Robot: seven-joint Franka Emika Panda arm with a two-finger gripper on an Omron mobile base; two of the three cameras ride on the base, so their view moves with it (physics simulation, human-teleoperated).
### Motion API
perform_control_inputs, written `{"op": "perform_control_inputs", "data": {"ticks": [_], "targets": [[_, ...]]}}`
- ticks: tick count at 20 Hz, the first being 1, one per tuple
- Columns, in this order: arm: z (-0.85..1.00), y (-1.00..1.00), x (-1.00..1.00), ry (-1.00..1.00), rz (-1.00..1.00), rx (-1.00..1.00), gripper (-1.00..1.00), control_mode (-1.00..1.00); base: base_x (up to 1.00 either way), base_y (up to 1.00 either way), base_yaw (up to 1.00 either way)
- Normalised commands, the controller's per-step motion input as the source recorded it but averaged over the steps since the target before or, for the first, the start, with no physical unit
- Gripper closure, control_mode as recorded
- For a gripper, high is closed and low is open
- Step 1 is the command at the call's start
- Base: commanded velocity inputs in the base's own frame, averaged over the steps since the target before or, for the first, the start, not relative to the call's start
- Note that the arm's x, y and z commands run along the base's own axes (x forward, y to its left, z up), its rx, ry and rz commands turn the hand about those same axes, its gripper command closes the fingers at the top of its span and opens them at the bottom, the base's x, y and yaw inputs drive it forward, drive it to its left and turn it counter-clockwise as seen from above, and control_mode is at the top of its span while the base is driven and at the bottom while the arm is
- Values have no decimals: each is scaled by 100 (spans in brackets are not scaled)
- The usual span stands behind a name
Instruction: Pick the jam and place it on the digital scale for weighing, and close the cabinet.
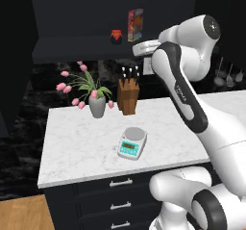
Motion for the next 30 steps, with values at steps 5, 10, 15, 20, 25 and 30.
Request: {"op": "perform_control_inputs", "data": {"ticks": [5, 10, 15, 20, 25, 30], "targets": [[0, 4, 46, 0, 0, 0, -100, -100, 0, 0, 0], [0, 5, 42, 0, 0, 0, -100, -100, 0, 0, 0], [5, 4, 36, 0, 0, 0, -100, -100, 0, 0, 0], [11, 0, 13, 0, 0, 0, -100, -100, 0, 0, 0], [1, 0, 47, 0, 0, 0, -100, -100, 0, 0, 0], [3, 0, 40, 0, 0, 0, -100, -100, 0, 0, 0]]}}
